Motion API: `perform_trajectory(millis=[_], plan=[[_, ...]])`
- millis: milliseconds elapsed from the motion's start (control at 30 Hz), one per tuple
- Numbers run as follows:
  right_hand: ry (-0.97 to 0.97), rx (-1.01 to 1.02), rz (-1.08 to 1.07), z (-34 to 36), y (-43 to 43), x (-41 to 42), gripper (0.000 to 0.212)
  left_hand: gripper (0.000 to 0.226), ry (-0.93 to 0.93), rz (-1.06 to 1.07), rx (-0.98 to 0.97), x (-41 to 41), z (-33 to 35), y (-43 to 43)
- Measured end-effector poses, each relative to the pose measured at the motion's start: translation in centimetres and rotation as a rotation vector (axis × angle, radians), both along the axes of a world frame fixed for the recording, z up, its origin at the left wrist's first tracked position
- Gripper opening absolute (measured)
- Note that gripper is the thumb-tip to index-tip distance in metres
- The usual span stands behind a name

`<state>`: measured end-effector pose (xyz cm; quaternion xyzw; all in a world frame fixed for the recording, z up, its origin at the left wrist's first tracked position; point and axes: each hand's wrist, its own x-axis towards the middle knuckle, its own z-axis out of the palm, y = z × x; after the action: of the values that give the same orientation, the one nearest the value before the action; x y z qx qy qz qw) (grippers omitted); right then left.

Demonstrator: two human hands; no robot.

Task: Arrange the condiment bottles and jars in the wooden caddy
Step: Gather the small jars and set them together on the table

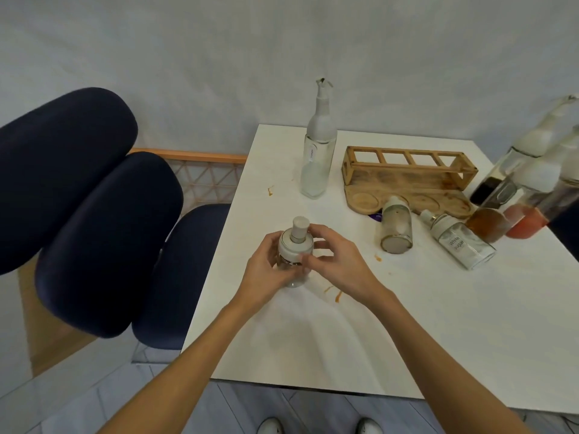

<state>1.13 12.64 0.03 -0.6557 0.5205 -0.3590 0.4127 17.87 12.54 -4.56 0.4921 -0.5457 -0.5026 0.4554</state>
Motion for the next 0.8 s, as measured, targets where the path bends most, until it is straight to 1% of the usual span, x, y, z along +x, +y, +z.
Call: perform_trajectory(millis=[167,300,367,433,500,567,667,733,800], plan=[[0.028,-0.007,0.022,0.0,0.0,-0.1,0.053,0.074,-0.089,-0.061,-0.003,0.4,0.8,0.3],[0.057,-0.016,0.039,0.1,0.0,-0.4,0.054,0.079,-0.113,-0.083,0.007,1.1,2.2,0.5],[0.06,-0.013,0.051,0.1,0.0,-0.5,0.055,0.081,-0.155,-0.096,0.004,1.3,2.8,0.4],[0.063,-0.011,0.058,0.1,0.1,-0.6,0.056,0.08,-0.193,-0.089,-0.008,1.4,3.0,0.3],[0.087,-0.018,0.06,0.3,0.0,-0.8,0.057,0.076,-0.192,-0.037,-0.033,1.3,3.4,0.5],[0.115,-0.026,0.044,0.7,-0.1,-1.6,0.058,0.069,-0.177,0.066,-0.108,1.0,4.6,0.7],[0.12,-0.064,-0.038,2.0,-0.6,-3.6,0.051,0.056,-0.181,0.256,-0.32,0.0,8.0,0.8],[0.13,-0.094,-0.105,3.0,-1.2,-5.4,0.046,0.05,-0.161,0.289,-0.445,-1.2,10.8,0.6],[0.139,-0.117,-0.158,4.0,-1.8,-7.3,0.042,0.047,-0.137,0.267,-0.511,-2.7,13.1,0.0]])
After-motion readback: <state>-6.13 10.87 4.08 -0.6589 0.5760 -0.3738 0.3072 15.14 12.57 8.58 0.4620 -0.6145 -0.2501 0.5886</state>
